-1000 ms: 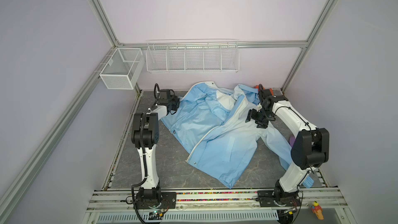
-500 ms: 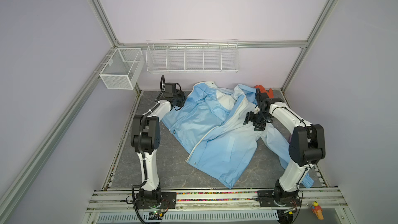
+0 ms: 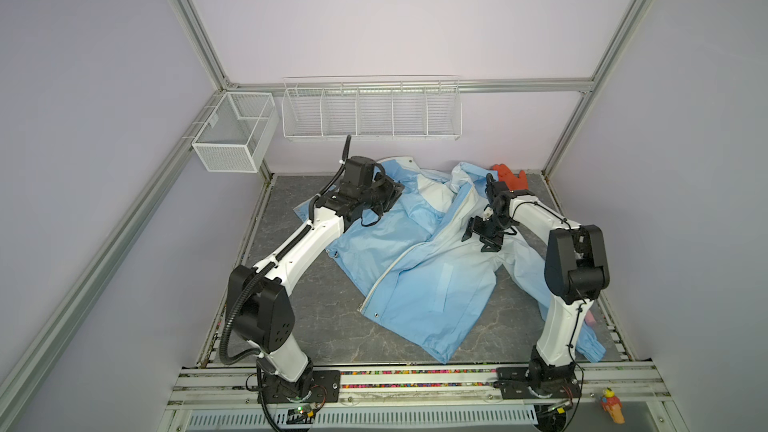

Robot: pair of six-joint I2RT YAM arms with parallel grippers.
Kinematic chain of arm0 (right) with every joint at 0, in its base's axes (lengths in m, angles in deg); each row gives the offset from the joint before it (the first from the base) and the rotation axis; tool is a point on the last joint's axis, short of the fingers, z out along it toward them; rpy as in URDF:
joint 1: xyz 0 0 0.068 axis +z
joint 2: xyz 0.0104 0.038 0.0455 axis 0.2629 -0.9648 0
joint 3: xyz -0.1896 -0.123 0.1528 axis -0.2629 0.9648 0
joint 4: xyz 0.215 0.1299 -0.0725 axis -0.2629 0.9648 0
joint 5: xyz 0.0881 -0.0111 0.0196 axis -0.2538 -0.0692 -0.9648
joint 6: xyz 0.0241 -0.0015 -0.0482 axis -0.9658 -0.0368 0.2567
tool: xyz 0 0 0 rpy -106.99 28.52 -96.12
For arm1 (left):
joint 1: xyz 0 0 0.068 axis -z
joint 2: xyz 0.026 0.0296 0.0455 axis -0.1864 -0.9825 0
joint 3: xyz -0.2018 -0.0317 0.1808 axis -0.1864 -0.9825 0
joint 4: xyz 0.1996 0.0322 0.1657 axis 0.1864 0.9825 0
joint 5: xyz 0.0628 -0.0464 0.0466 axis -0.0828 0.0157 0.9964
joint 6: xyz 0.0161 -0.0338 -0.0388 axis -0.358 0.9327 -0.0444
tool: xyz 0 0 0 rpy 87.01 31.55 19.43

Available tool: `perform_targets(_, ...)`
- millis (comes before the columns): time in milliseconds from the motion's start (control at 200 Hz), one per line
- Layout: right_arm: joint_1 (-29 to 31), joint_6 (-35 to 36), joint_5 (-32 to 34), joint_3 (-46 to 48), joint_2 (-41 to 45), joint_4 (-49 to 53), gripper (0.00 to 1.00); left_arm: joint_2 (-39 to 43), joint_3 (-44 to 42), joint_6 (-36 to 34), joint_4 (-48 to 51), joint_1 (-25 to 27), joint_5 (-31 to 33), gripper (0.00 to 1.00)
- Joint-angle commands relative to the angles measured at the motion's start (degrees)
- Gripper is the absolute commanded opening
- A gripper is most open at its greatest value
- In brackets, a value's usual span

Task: Zip up the jacket
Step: 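Hold the zipper edge up with the left gripper while right holds the front panel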

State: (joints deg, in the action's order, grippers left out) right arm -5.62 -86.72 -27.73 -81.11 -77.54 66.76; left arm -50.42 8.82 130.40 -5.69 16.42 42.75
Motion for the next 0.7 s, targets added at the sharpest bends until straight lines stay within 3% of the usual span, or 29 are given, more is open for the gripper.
perform_targets(0, 0.04, 1.0, -1.34, 1.33, 4.43, 0.43, 0.76, 0.58, -4.58, 3.09, -8.79, -4.49, 3.93, 0.33)
perform_targets(150, 0.13, 0.74, -1.58, 3.29, 8.58, 1.22, 0.78, -1.52, -6.65, 5.43, -16.14, -9.84, 3.82, 0.42)
perform_targets(370, 1.7, 1.35, 0.71, 3.56, 15.96, 2.88, 0.84, -8.82, -6.32, 10.36, -23.94, -16.06, 2.53, 0.42)
perform_targets(695, 4.09, 1.84, 4.43, 2.39, 22.66, 8.47, 0.88, -21.04, 0.06, 15.95, -29.24, -19.15, 0.06, 0.45)
